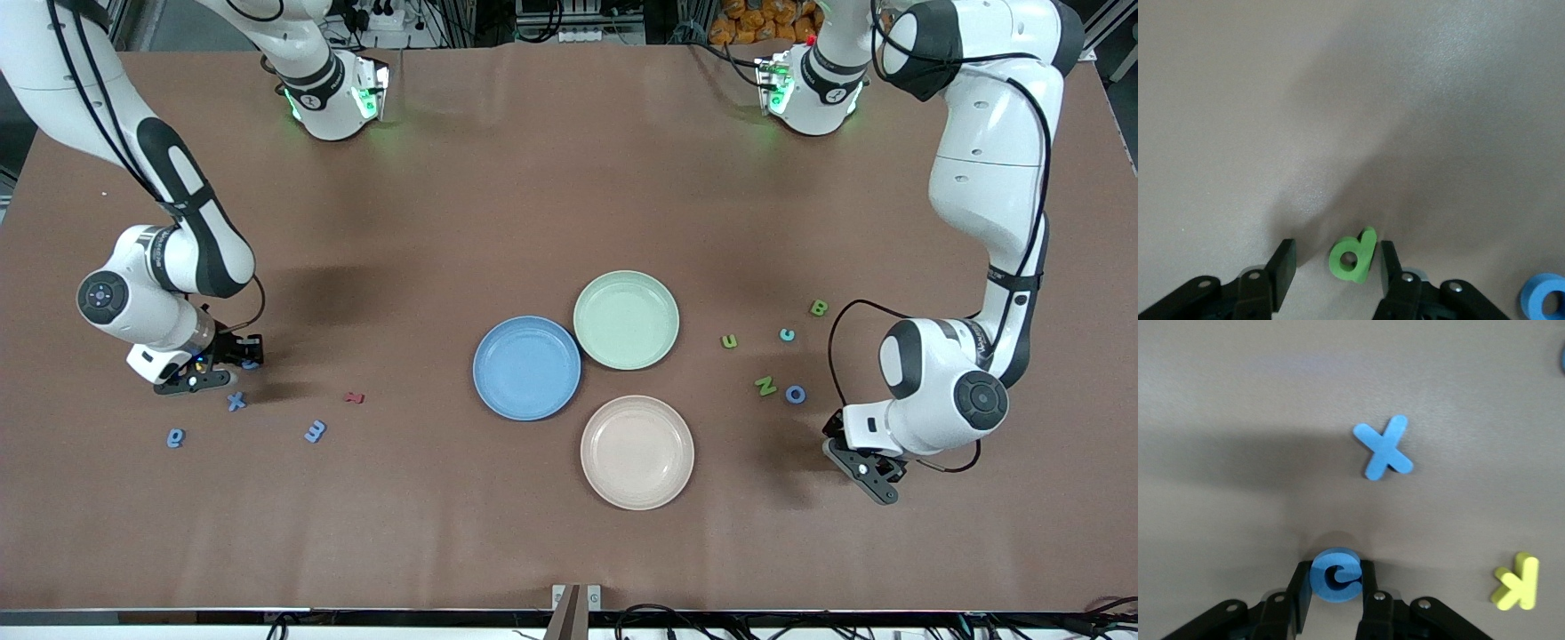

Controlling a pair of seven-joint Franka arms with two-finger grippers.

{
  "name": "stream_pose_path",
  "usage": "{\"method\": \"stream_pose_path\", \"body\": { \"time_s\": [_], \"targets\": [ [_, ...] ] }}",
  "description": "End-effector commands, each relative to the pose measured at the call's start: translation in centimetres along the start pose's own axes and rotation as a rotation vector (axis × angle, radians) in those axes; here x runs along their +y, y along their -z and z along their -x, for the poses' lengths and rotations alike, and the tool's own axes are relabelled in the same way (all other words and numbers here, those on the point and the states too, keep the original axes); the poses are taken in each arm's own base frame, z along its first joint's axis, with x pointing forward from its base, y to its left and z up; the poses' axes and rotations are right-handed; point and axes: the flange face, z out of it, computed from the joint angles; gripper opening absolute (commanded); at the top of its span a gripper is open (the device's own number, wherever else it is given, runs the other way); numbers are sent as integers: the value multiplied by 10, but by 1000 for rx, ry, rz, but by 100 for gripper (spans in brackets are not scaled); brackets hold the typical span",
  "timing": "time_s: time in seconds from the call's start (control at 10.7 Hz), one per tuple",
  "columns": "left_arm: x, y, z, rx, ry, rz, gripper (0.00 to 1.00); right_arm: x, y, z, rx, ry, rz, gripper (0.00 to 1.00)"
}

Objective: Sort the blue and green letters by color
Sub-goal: 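Grasp the blue c with the right gripper while the left gripper grasps green d, then drop the blue c on the blue plate while the left gripper drops d on green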

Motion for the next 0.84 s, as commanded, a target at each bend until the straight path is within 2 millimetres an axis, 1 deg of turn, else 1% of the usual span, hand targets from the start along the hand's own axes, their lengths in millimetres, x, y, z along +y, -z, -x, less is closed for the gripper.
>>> {"method": "stream_pose_path", "body": {
  "time_s": [0.0, 0.09, 0.19, 0.28, 0.37, 0.47, 0.56, 0.65, 0.75],
  "targets": [
    [-3, 0, -4, 23, 6, -1, 9, -38, 17, -16, -17, -74, 0, 0],
    [-3, 3, -4, 25, 10, -2, 0, -64, 41, -28, -81, -114, -3, 0],
    [-2, 6, -6, 28, 16, -4, 0, -91, 67, -43, -148, -175, 1, 0],
    [5, 12, -16, 29, 14, -7, 0, -125, 95, -57, -190, -221, -15, 0],
    [9, 25, -23, 34, 33, -11, 0, -150, 120, -70, -219, -279, -88, 0],
    [17, 36, -30, 20, 71, 3, 0, -169, 140, -79, -230, -305, -174, 0],
    [27, 45, -39, 3, 98, 12, 0, -192, 155, -86, -216, -319, -224, 0],
    [48, 47, -53, -22, 97, 29, 0, -215, 166, -92, -199, -335, -227, 0],
    [54, 58, -56, -41, 164, 37, 0, -239, 174, -96, -184, -354, -229, 0]
  ]
}}
